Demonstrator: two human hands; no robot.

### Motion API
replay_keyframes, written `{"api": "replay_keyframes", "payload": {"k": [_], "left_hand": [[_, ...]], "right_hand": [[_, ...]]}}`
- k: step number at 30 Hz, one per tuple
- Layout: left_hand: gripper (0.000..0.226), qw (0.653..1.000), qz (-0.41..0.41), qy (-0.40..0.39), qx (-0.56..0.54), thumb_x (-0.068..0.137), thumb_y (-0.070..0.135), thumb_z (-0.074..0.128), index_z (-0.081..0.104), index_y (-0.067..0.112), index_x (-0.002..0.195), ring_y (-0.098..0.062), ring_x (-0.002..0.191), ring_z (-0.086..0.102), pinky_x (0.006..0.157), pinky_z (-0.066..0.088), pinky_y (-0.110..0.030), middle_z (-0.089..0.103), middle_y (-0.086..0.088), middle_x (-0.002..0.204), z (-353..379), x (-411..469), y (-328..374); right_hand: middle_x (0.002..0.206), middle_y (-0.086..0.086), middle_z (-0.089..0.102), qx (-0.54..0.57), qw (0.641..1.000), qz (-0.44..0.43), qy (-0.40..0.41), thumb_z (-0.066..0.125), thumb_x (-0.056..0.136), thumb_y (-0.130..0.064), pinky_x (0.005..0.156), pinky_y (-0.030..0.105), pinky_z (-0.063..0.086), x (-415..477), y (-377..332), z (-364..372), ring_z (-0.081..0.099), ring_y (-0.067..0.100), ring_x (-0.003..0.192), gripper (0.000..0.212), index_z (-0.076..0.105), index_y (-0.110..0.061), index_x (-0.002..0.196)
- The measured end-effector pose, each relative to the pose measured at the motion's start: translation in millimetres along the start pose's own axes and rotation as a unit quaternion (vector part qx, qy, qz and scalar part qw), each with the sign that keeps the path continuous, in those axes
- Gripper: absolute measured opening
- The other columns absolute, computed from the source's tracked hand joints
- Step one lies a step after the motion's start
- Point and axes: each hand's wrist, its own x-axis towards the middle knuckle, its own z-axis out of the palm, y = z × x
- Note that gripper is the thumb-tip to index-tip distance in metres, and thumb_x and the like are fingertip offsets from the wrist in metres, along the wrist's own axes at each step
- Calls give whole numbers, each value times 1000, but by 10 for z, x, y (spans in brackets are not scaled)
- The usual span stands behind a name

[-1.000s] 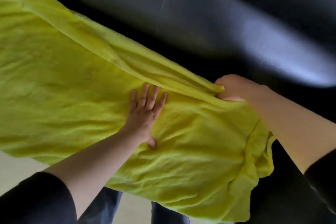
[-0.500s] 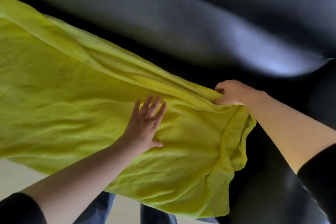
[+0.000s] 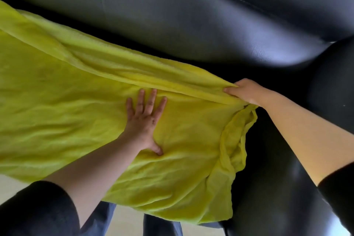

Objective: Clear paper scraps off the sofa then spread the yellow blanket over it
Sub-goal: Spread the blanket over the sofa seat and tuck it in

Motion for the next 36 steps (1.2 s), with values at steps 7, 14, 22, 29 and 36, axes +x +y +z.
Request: {"api": "replay_keyframes", "payload": {"k": [7,14,22,29,36], "left_hand": [[163,1000,-5,-9,12,34,78,74,-39,26,139,-43,131,-42,110,-10,-66,-53,-12,139,-27,-13,33],[134,995,69,72,3,56,75,68,-9,18,151,-37,144,-18,114,-5,-58,-24,-12,157,-48,-102,273],[128,993,106,36,36,62,75,63,-18,27,148,-37,142,-26,116,-6,-56,-31,-8,155,-65,72,439],[156,994,99,18,48,35,86,66,-25,25,146,-39,137,-35,112,-12,-62,-40,-11,149,6,84,445],[148,994,99,23,46,42,90,58,-29,26,144,-37,136,-36,112,-12,-61,-43,-9,148,23,86,443]], "right_hand": [[100,10,64,-137,981,-56,121,53,92,-47,80,37,50,-84,221,26,59,31,99,37,64,-14,107],[131,17,51,111,949,72,285,49,95,-13,97,39,44,-925,380,751,53,33,115,37,50,-8,131],[83,8,62,127,954,243,118,51,93,-27,66,36,51,-1388,463,1338,60,26,76,20,55,-12,81],[99,9,61,-158,967,183,79,45,95,-9,64,31,47,-1518,503,1110,62,25,88,26,40,-7,121],[105,9,64,-219,959,159,82,46,96,-9,62,30,46,-1526,521,1137,65,24,90,34,34,-6,128]]}}
